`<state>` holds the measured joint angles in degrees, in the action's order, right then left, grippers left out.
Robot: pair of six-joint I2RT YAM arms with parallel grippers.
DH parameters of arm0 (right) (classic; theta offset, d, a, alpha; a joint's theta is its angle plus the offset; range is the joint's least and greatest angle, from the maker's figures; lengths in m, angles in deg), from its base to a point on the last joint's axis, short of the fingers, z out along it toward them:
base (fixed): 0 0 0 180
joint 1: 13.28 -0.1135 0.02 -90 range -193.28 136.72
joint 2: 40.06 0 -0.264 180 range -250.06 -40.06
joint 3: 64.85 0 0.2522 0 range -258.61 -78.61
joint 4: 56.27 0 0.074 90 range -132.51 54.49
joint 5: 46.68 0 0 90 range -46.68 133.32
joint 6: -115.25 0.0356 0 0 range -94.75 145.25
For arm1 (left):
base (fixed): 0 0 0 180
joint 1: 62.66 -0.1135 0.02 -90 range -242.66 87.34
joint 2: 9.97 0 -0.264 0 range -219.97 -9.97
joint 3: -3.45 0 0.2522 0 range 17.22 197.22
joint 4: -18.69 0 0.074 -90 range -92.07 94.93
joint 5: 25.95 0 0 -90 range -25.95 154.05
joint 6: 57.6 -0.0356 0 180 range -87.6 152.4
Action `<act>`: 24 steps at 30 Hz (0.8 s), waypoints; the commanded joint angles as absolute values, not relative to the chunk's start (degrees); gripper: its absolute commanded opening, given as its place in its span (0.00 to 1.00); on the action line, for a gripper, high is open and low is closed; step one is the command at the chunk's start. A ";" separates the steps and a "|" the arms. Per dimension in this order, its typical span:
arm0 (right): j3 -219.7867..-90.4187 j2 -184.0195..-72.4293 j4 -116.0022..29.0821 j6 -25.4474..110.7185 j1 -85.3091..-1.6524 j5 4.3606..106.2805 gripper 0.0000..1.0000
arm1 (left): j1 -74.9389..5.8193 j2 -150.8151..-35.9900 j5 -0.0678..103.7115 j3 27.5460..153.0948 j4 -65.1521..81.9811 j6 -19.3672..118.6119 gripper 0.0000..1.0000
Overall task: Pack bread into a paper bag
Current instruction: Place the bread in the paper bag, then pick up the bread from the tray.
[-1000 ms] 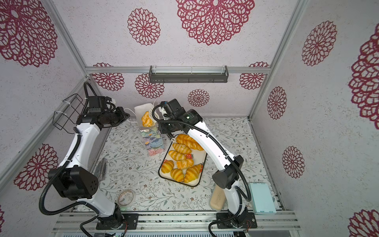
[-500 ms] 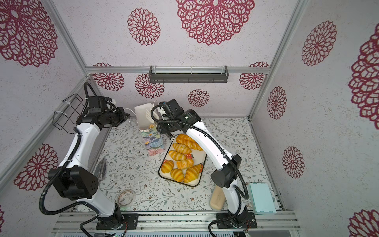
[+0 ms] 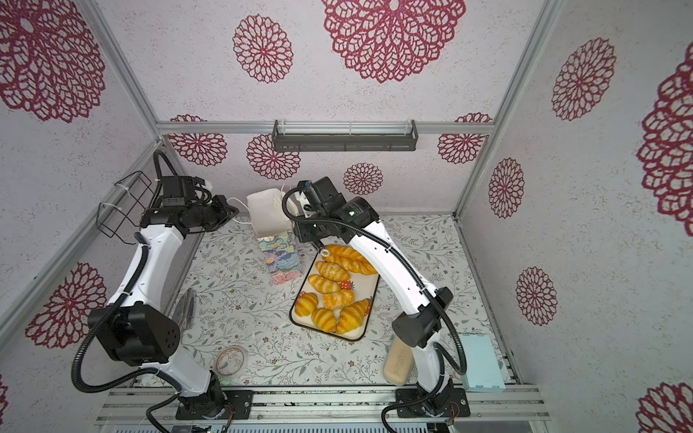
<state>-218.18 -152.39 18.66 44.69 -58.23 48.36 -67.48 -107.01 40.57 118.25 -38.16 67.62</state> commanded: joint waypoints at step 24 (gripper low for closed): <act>-163.73 -119.04 7.15 50.15 -46.68 47.80 0.35 | -67.93 -104.20 41.02 116.46 -35.87 67.39 0.00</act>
<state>-165.48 -122.30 11.05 48.04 -46.95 46.22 -67.48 -106.81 40.68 117.31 -37.15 67.58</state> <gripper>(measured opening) 0.352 0.045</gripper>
